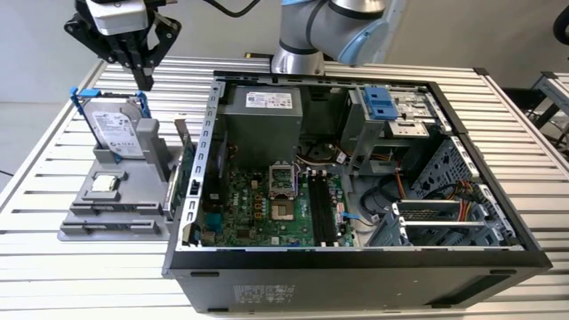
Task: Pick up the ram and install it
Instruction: 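Reach for the ram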
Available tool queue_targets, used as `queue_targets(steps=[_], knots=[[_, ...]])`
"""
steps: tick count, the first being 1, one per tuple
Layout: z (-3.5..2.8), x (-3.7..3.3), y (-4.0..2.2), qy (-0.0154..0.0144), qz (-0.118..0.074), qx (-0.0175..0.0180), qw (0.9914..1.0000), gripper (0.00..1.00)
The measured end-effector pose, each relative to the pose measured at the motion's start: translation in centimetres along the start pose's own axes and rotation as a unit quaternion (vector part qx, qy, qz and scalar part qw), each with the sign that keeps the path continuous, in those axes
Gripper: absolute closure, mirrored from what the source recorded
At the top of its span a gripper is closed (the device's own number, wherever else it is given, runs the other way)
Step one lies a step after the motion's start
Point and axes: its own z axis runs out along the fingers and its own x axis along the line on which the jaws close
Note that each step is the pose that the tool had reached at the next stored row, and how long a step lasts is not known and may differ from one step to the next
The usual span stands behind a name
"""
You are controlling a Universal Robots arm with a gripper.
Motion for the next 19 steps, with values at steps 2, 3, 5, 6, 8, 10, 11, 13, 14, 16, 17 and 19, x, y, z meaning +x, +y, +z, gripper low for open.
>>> queue_targets(steps=[2,3,5,6,8,10,11,13,14,16,17,19], knots=[[-0.01,0.38,-0.03,0.0000,0.000,0.0000,1.00000,1.00],[-0.01,0.57,-0.04,0.0000,0.000,0.0000,1.00000,1.00],[-0.02,0.94,-0.07,0.0000,0.000,0.0000,1.00000,1.00],[-0.02,1.11,-0.08,0.0000,0.000,0.0000,1.00000,1.00],[-0.03,1.42,-0.10,0.0000,0.000,0.0000,1.00000,1.00],[-0.04,1.76,-0.12,0.0000,0.000,0.0000,1.00000,1.00],[-0.04,1.96,-0.14,0.0000,0.000,0.0000,1.00000,1.00],[-0.05,2.44,-0.17,0.0000,0.000,0.0000,1.00000,1.00],[-0.06,2.71,-0.19,0.0000,0.000,0.0000,1.00000,1.00],[-0.07,3.24,-0.23,0.0000,0.000,0.0000,1.00000,1.00],[-0.08,3.51,-0.25,0.0000,0.000,0.0000,1.00000,1.00],[-0.09,4.09,-0.29,0.0000,0.000,0.0000,1.00000,1.00]])
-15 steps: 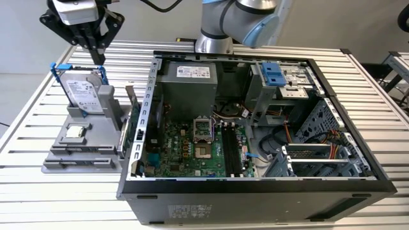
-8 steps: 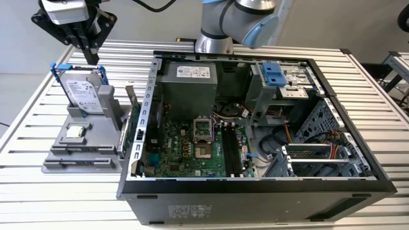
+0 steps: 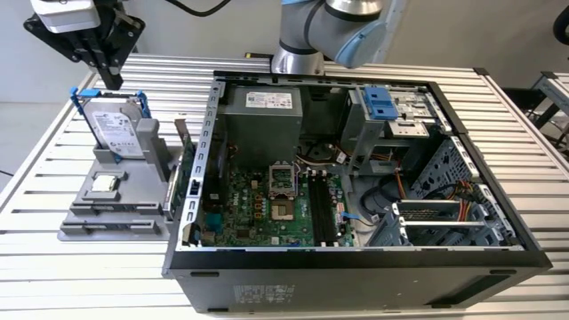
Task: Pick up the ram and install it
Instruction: 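Reach for the ram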
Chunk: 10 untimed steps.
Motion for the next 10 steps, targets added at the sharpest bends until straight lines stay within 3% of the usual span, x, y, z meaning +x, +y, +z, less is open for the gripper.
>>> queue_targets(steps=[6,10], knots=[[-0.04,1.73,-0.12,0.0000,0.000,0.0000,1.00000,1.00],[-0.05,2.29,-0.16,0.0033,-0.001,0.0002,0.99999,1.00]])
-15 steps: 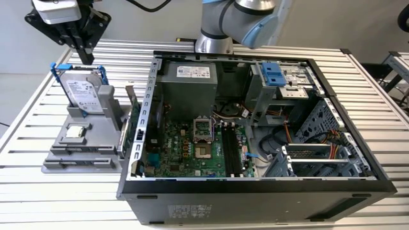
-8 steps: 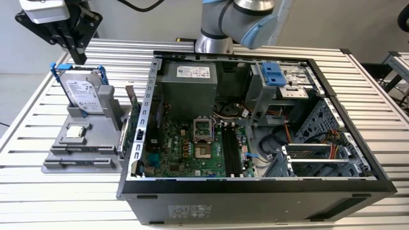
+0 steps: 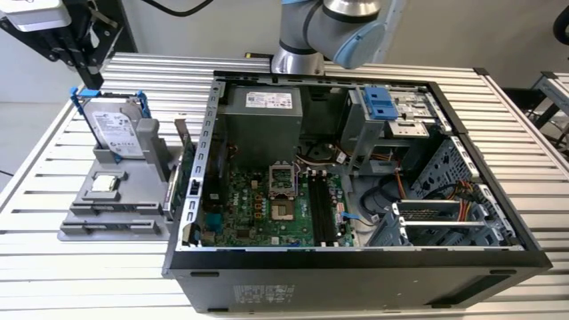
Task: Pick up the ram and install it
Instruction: 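Reach for the ram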
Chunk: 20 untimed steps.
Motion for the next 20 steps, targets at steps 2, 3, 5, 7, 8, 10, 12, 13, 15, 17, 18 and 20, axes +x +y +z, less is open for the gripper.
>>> queue_targets(steps=[2,3,5,7,8,10,12,13,15,17,18,20], knots=[[0.00,0.22,-0.01,0.0018,-0.002,0.0001,1.00000,1.00],[0.00,0.31,-0.02,0.0026,-0.003,0.0001,0.99999,1.00],[0.00,0.50,-0.02,0.0034,-0.006,0.0001,0.99998,1.00],[-0.01,0.71,0.00,0.0037,-0.008,0.0001,0.99996,1.00],[-0.01,0.80,0.01,0.0037,-0.010,0.0001,0.99995,1.00],[-0.01,0.81,0.02,0.0037,-0.010,0.0001,0.99994,1.00],[-0.02,0.83,-0.03,0.0039,-0.010,0.0002,0.99994,1.00],[-0.02,0.83,-0.13,0.0038,-0.010,0.0001,0.99994,1.00],[-0.04,0.79,-0.56,0.0038,-0.010,0.0001,0.99994,1.00],[-0.06,0.75,-1.13,0.0038,-0.010,0.0001,0.99994,1.00],[-0.07,0.73,-1.42,0.0038,-0.010,0.0001,0.99994,1.00],[-0.10,0.68,-2.06,0.0038,-0.010,0.0001,0.99994,1.00]])
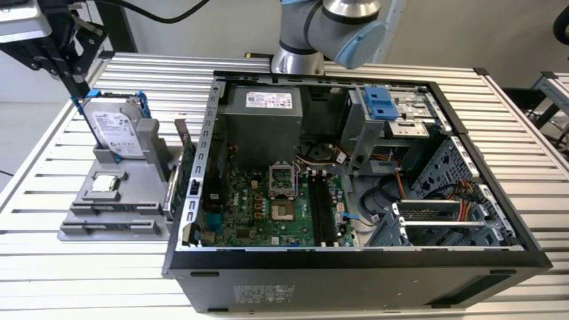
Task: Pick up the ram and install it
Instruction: 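Reach for the ram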
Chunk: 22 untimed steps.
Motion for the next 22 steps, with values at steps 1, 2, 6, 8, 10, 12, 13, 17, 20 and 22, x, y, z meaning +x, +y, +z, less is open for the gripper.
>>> queue_targets(steps=[1,2,6,8,10,12,13,17,20,22], knots=[[-0.01,-0.02,-0.32,0.0000,0.000,0.0000,1.00000,1.00],[-0.02,-0.04,-0.66,0.0000,0.000,0.0000,1.00000,1.00],[-0.08,-0.11,-2.10,0.0000,0.000,0.0000,1.00000,1.00],[-0.10,-0.14,-2.70,0.0000,0.000,0.0000,1.00000,1.00],[-0.12,-0.16,-3.24,0.0000,0.000,0.0000,1.00000,1.00],[-0.14,-0.19,-3.80,0.0000,0.000,0.0000,1.00000,1.00],[-0.14,-0.20,-4.07,0.0000,-0.001,0.0000,1.00000,1.00],[-0.18,-0.18,-5.04,0.0001,-0.002,0.0000,1.00000,1.00],[-0.18,-0.11,-5.35,0.0003,-0.007,0.0000,0.99998,1.00],[-0.18,-0.05,-5.39,0.0008,-0.016,-0.0001,0.99986,1.00]])
